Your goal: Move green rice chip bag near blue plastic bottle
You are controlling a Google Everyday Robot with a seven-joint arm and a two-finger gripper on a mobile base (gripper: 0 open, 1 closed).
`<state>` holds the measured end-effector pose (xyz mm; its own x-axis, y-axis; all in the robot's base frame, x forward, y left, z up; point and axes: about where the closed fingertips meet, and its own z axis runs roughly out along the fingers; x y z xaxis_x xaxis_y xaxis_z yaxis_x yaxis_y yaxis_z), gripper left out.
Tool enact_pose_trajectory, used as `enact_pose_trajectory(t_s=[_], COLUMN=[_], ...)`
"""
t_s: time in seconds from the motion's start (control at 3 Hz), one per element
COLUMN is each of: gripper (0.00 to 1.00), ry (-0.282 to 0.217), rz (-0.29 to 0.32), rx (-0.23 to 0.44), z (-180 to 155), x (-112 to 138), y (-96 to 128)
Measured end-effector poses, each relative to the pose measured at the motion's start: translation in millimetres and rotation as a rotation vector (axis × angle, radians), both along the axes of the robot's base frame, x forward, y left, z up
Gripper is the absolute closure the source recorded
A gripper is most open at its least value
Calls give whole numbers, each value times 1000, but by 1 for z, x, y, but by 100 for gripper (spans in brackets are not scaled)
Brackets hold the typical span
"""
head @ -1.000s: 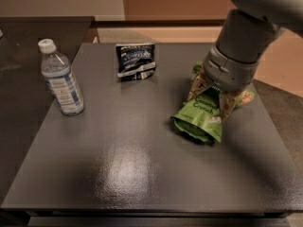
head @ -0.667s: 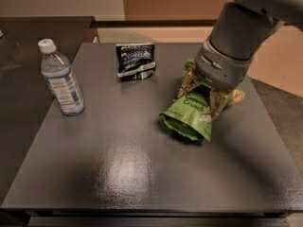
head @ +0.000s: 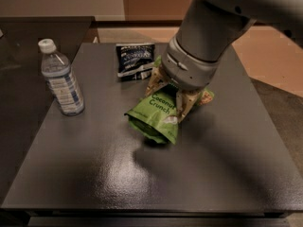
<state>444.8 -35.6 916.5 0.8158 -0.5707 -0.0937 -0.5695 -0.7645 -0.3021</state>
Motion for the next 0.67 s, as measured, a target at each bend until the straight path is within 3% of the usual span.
enact_pose_trajectory(t_s=[0.67], gripper=[100], ry=[-36], rz=[35], rx=[36], z=[-16], x=[-5], y=[69])
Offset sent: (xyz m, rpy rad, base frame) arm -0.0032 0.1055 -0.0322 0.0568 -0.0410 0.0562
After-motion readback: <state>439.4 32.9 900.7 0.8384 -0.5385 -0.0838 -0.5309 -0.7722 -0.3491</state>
